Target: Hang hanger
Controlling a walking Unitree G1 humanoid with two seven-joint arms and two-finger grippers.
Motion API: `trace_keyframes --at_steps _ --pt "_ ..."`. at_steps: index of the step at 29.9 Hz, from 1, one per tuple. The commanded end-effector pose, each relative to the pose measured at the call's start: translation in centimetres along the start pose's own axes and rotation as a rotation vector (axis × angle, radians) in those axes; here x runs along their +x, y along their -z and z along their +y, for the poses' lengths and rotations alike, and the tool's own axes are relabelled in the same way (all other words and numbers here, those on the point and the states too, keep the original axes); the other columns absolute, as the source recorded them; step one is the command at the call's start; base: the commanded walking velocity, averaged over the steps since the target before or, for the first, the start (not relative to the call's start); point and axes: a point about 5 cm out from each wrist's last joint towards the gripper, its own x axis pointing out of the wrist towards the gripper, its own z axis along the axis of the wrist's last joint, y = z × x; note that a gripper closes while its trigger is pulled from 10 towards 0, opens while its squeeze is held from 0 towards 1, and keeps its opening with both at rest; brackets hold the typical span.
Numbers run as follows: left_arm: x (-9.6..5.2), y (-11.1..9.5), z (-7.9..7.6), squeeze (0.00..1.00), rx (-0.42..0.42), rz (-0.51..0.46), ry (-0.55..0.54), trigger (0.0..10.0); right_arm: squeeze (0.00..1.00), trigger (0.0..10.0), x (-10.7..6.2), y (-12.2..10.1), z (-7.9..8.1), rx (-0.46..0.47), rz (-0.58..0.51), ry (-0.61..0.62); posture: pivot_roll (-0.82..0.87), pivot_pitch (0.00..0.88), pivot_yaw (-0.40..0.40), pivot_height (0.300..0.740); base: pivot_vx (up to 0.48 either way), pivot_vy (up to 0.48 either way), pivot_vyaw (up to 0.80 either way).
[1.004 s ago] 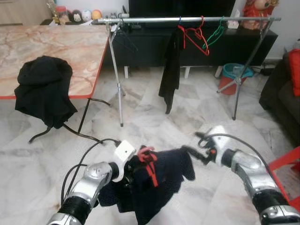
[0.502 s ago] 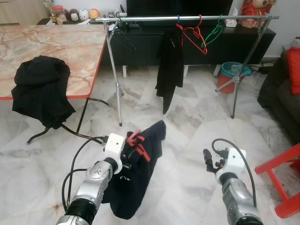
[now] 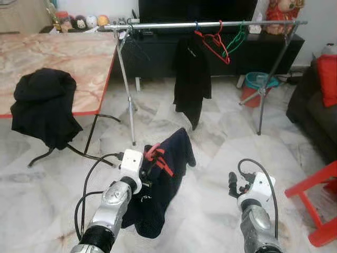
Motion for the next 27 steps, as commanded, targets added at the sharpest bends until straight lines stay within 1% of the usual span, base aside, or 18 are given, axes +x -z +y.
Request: trace_keyframes --at_steps 1,6,18,20,22,23,25,26,27 --pt "0.4 -0.9 0.0 0.00 0.006 -0.041 -0.002 10.0 0.00 10.0 0.0 0.2 0.1 0.004 0.009 0.013 -0.01 0.010 -0.018 0.740 0.244 0.000 0.00" --pt "0.5 -0.9 -0.2 0.00 0.003 -0.046 0.006 10.0 0.00 10.0 -0.2 0.9 0.0 0.017 0.039 0.026 -0.01 0.000 -0.009 0.740 0.254 0.000 0.00" --pt "0.3 -0.4 -0.1 0.00 -0.004 -0.030 0.003 10.0 0.00 10.0 -0.4 1.3 0.3 0.024 0.044 0.021 -0.02 0.000 -0.001 0.740 0.282 0.000 0.00" --pt "0.1 0.0 0.3 0.00 -0.003 -0.014 -0.023 10.0 0.00 10.0 -0.4 1.4 0.1 0.023 0.044 0.027 -0.02 0.000 0.000 0.740 0.315 0.000 0.00" --pt "-0.4 0.8 1.1 0.00 -0.002 0.017 -0.079 10.0 0.00 10.0 -0.4 1.4 -0.3 0.025 0.047 0.048 -0.02 0.000 0.002 0.740 0.315 0.000 0.00" --pt "-0.5 1.0 1.4 0.00 -0.017 0.024 -0.101 10.0 0.00 10.0 -0.4 1.4 -0.5 0.027 0.048 0.052 -0.02 0.000 0.002 0.740 0.315 0.000 0.00" --pt "-1.2 1.8 2.4 0.00 -0.073 0.046 -0.165 10.0 0.00 10.0 -0.4 1.3 -0.9 0.026 0.045 0.071 -0.01 0.000 0.000 0.740 0.313 0.000 0.00" --pt "-1.2 1.8 2.4 0.00 -0.073 0.046 -0.165 10.0 0.00 10.0 -0.4 1.3 -0.9 0.026 0.045 0.071 -0.01 0.000 0.000 0.740 0.311 0.000 0.00" --pt "-1.5 2.2 2.6 0.00 -0.086 0.056 -0.174 10.0 0.00 10.0 -0.4 1.2 -1.0 0.028 0.045 0.078 -0.01 0.000 -0.003 0.740 0.311 0.000 0.00"
